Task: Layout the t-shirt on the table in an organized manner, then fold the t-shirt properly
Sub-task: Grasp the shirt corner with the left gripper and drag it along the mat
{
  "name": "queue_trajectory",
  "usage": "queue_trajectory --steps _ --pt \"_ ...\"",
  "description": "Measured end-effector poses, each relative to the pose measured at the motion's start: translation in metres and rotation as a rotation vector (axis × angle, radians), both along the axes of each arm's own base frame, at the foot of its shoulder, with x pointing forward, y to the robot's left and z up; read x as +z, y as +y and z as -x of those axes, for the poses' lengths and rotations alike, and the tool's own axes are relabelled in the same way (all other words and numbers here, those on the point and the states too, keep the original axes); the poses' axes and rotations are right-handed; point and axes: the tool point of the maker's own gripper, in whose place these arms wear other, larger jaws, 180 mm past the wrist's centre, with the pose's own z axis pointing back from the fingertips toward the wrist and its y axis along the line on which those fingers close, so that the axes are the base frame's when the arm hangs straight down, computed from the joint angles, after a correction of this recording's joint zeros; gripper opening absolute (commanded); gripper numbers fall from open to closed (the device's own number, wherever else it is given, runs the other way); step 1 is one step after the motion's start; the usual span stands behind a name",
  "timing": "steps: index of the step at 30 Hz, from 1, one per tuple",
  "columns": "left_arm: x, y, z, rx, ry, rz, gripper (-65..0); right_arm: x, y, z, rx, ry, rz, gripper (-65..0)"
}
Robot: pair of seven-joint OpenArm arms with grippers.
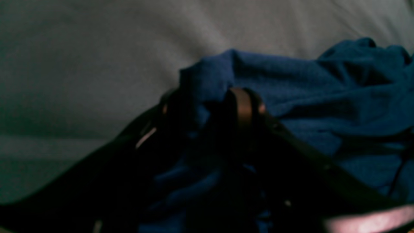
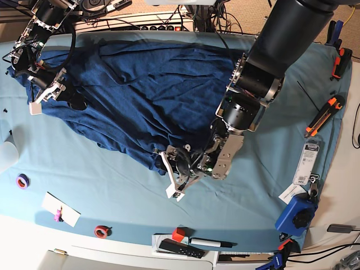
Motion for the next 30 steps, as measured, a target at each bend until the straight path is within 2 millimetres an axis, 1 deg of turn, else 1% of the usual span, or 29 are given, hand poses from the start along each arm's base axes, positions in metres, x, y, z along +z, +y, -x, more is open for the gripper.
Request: queue_trajectory --steps 2,3,5,6,8,11,13,16,18,24,26,28,30 --pt "0.000 -0.002 0.000 -0.003 -0.008 -0.003 -47.3 0.000 0.000 0.000 0.000 0.000 0.000 -42.4" --pt "0.000 -0.003 0.000 -0.005 -0.008 -0.004 -50.9 0.000 0.000 0.000 0.000 0.000 0.000 -42.4" --pt "0.000 -0.004 0.000 -0.002 -0.013 0.003 -62.9 0.000 0.000 0.000 0.000 0.000 0.000 -42.4" --pt "0.000 -0.003 0.000 -0.001 -0.015 0.003 -65.0 0.000 0.000 0.000 0.000 0.000 0.000 -42.4" --pt "0.003 -0.004 -0.003 0.006 -0.029 0.016 -65.0 0.000 0.000 0.000 0.000 0.000 0.000 -42.4" --pt "0.017 -0.015 -0.002 -0.070 -0.062 0.055 -65.0 0.000 0.000 0.000 0.000 0.000 0.000 -42.4" --pt "0.035 -0.022 -0.009 -0.083 -0.082 0.083 -65.0 0.000 0.000 0.000 0.000 0.001 0.000 -42.4" --pt "0.066 -0.026 -0.027 -0.088 -0.117 0.112 -65.0 0.000 0.000 0.000 -0.001 0.000 0.000 -42.4" --pt "0.093 -0.032 -0.036 -0.100 -0.146 0.174 -65.0 -0.001 0.000 0.000 -0.001 0.002 0.000 -42.4" --pt "0.137 -0.031 -0.062 -0.113 -0.235 0.146 -65.0 -0.002 0.004 0.000 -0.001 0.001 -0.010 -42.4" --pt "0.145 -0.030 -0.065 -0.119 -0.246 0.135 -65.0 -0.002 0.004 0.000 -0.001 0.002 -0.009 -42.4" --pt "0.145 -0.030 -0.065 -0.124 -0.242 0.128 -65.0 -0.002 0.004 0.000 -0.001 0.001 -0.010 -42.4" --pt "0.141 -0.030 -0.063 -0.123 -0.233 0.128 -65.0 -0.002 0.004 0.000 -0.001 0.002 -0.009 -42.4"
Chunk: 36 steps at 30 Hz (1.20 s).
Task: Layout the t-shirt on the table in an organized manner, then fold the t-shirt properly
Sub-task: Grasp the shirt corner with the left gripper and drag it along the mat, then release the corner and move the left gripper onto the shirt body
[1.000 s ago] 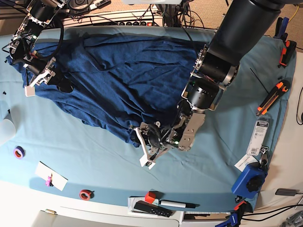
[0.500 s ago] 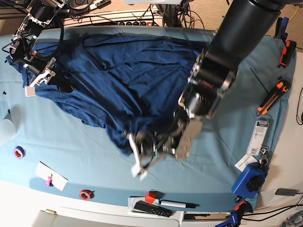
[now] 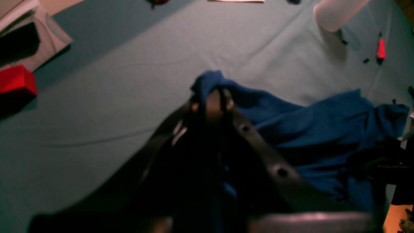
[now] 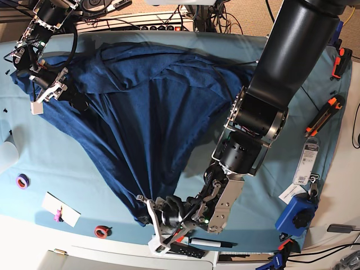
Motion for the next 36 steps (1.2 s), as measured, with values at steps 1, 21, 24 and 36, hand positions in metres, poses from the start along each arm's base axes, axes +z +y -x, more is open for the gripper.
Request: queue_trajectory --steps 1,21,24,36 --pt "-0.003 0.000 0.002 -0.001 0.008 -0.001 -65.0 0.000 0.000 0.000 0.000 0.000 -0.001 -42.4" --pt "-0.063 0.119 -0.018 0.212 0.106 -0.193 -34.8 0.000 0.001 0.000 0.000 -0.001 -0.003 -42.4" --pt "-0.099 0.153 -0.001 0.254 0.200 -0.207 -37.8 0.000 0.001 0.000 0.000 -0.001 -0.003 -42.4" --pt "-0.157 0.137 0.068 0.233 0.383 0.080 -42.1 0.000 0.001 0.000 0.000 -0.001 -0.004 -42.4"
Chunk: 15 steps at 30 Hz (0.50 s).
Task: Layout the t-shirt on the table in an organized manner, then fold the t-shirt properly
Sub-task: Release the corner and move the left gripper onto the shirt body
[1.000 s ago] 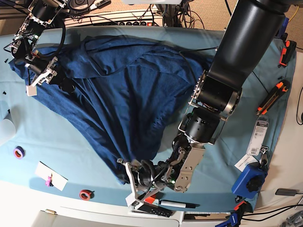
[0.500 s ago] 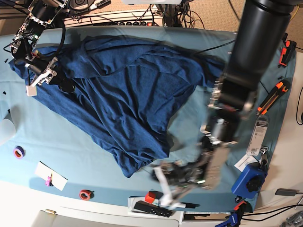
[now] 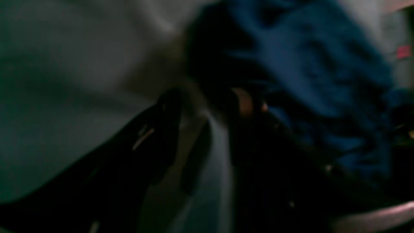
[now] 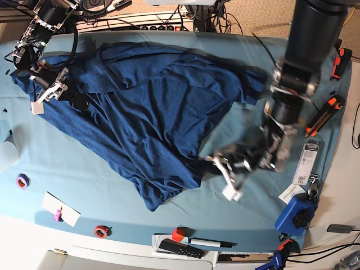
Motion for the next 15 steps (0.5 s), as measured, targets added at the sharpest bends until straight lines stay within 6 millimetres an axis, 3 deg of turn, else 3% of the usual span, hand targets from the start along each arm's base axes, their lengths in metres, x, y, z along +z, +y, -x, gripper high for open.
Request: queue_trajectory --steps 9,15 --pt "0.016 -0.085 0.021 -0.168 -0.002 0.035 -42.1 0.000 0.000 0.000 0.000 0.001 -0.001 -42.4" --pt "0.044 -0.098 0.001 -0.207 -0.072 -0.005 -42.0 0.000 0.000 0.000 0.000 0.001 -0.001 -42.4"
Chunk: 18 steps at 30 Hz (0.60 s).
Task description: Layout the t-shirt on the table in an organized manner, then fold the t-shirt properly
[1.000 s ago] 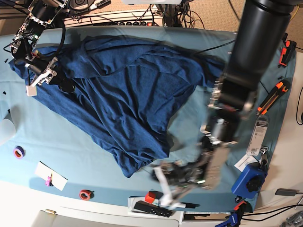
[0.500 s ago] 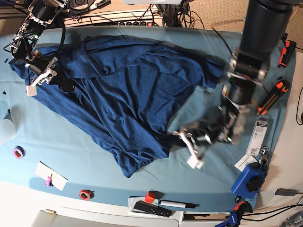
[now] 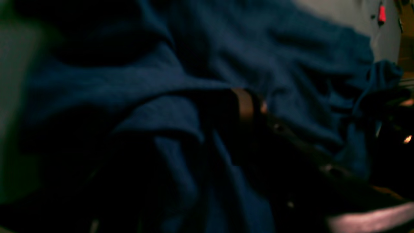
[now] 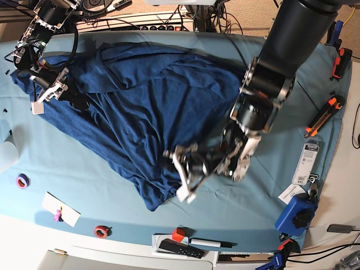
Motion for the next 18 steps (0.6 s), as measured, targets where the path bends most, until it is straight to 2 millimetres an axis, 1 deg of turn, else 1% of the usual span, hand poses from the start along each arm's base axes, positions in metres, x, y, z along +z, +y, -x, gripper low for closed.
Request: queue_trajectory --steps 3,7,9,12,14,17,18 --pt "0.019 -0.009 -0.011 -0.010 -0.039 0.015 -42.0 0.000 0.000 0.000 0.000 0.000 0.000 -42.4" --pt "0.028 -0.008 -0.017 -0.008 -0.059 0.014 -42.0 0.000 0.000 0.000 0.000 -0.001 0.000 -42.4" --pt "0.029 -0.008 -0.015 -0.029 -0.068 0.020 -42.1 0.000 0.000 0.000 0.000 0.000 0.000 -42.4" --pt "0.029 -0.014 -0.006 -0.077 -0.077 0.045 -42.5 0.000 0.000 0.000 0.000 -0.001 0.000 -42.4" --pt "0.029 -0.018 0.001 -0.090 -0.062 0.084 -44.7 0.000 0.000 0.000 0.000 -0.001 0.000 -42.4" --pt "0.019 -0.018 0.007 -0.086 -0.042 0.083 -44.6 0.000 0.000 0.000 0.000 0.000 0.000 -42.4" --pt "0.017 -0.017 0.006 -0.079 -0.056 0.077 -44.5 0.000 0.000 0.000 0.000 0.000 0.000 -42.4"
